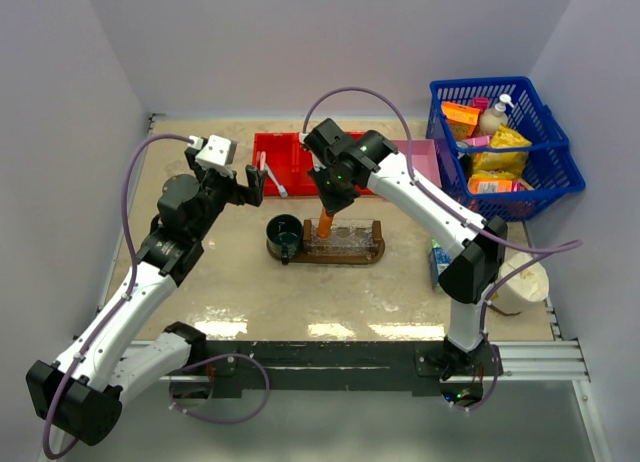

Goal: Prepare toiletry sets of a toothbrush and toothpaste on the tray

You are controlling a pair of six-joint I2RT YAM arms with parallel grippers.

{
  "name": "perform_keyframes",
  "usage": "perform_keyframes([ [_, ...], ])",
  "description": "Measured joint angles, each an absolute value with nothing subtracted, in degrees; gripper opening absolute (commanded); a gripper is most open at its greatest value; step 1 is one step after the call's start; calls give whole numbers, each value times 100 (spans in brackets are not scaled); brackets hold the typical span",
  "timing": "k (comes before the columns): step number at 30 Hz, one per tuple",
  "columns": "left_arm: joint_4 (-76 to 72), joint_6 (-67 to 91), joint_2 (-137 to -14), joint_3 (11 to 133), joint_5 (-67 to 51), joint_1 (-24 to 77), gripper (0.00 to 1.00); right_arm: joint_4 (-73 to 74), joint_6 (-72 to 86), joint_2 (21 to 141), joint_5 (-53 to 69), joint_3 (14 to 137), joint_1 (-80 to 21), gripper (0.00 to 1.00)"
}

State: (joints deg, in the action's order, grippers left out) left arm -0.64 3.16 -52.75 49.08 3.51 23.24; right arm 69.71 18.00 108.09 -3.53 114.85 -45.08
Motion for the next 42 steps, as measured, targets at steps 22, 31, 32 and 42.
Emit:
perform_keyframes([
  [22,-60,235,-5275,4908,353,2324,100,6934,1778,11109,-502,11518,-4539,0],
  [31,-58,235,-5275,4910,353,2324,100,6921,1774,11126,-502,11513,-4554,0],
  [32,-58,237,-5275,4910,353,2324,100,6912,1774,11126,-499,11507,-4558,0],
  [42,-51,235,-5275,4910,351,2324,100,6897,1769,11128,-502,11493,-4571,0],
])
